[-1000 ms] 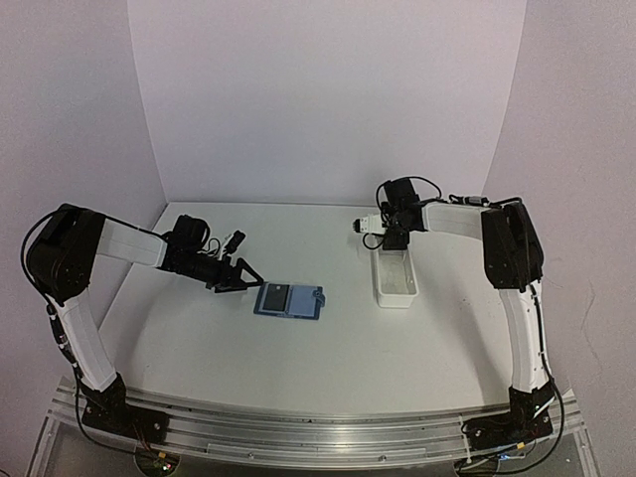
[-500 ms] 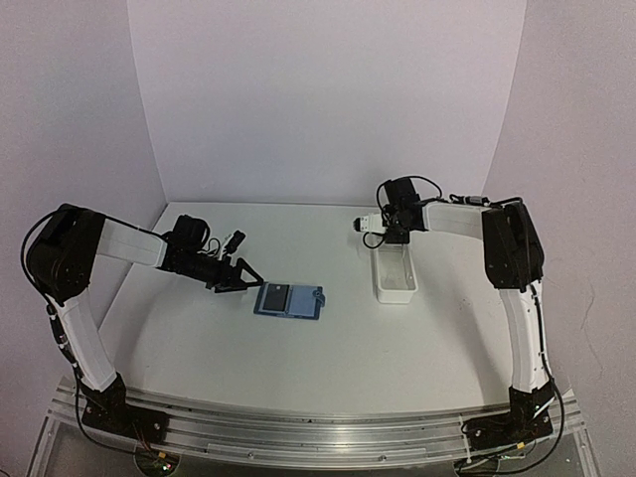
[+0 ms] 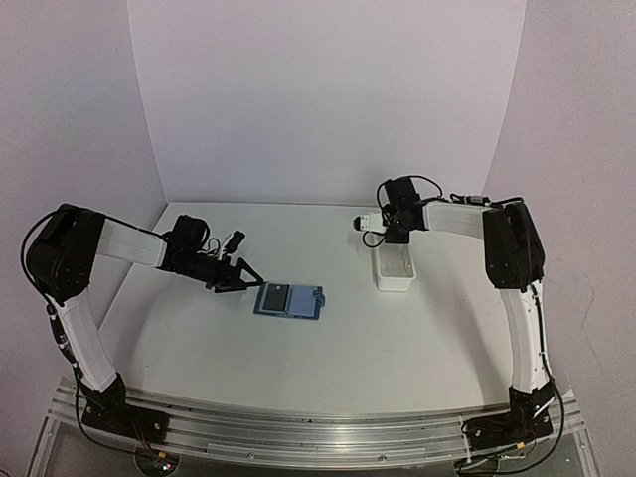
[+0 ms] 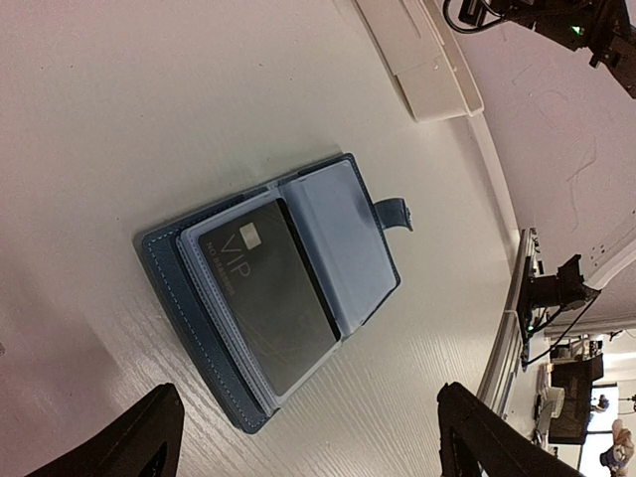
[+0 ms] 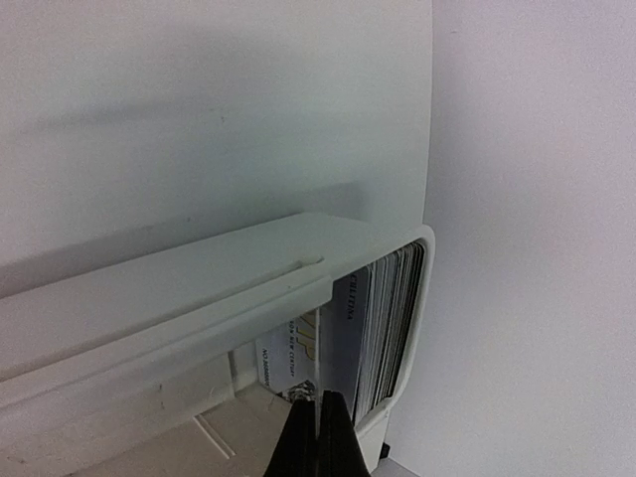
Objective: Put the credit cards into the card holder
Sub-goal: Pick up the credit card from the storage box.
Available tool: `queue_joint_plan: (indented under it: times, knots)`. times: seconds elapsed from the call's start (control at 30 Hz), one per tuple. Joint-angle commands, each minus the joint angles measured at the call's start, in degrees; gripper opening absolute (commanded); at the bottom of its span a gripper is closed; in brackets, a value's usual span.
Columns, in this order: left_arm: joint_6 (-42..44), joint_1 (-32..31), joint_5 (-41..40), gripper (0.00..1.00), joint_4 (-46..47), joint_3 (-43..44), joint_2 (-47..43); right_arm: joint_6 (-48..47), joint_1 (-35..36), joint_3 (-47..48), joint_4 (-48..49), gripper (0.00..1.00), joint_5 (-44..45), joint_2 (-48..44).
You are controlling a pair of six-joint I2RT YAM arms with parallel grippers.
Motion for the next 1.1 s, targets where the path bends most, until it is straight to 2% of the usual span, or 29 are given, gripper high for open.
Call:
queue_joint_plan:
  times: [0.0, 0.33, 0.67, 0.8, 0.87, 0.93, 0.97, 1.0, 1.07]
  knots:
    - [-0.3, 0.2, 1.3, 0.88, 1.6, -0.6, -0.9, 1.4, -0.4, 0.2, 1.1, 0.00, -0.6, -4.0]
    - [-0.5, 0.2, 2.1, 0.88, 1.5, -0.4, -1.1, 5.5, -0.4, 2.7, -5.4, 0.00, -3.3, -5.6]
    - [2.6, 0.3, 4.2, 0.86, 3.4, -0.3, -3.2, 19.5, 0.4, 7.4, -7.3, 0.00, -8.7, -13.2]
    - [6.6, 0.3, 6.4, 0.83, 4.2, 1.5, -5.5, 36.6, 3.7, 11.3, -7.3, 0.00, -15.4, -15.9]
    - [7.2, 0.6, 7.7, 0.82, 5.9, 2.1, -7.0, 44.3, 5.1, 12.4, -7.3, 0.00, -20.6, -16.6]
    - [7.4, 1.1, 10.3, 0.81, 10.1, 3.1, -9.1, 56.5, 7.1, 13.1, -5.4, 0.00, -28.9, -17.1]
    - [7.4, 1.1, 10.8, 0.81, 10.1, 3.2, -9.3, 58.4, 7.3, 13.0, -4.8, 0.00, -30.0, -17.2]
    - [7.5, 1.2, 12.8, 0.81, 13.1, 4.1, -10.6, 67.3, 8.6, 11.5, -0.9, 0.00, -35.3, -17.5]
    - [6.0, 1.2, 15.8, 0.86, 18.6, 6.2, -13.1, 76.7, 14.9, 5.1, 9.1, 0.00, -42.6, -19.3]
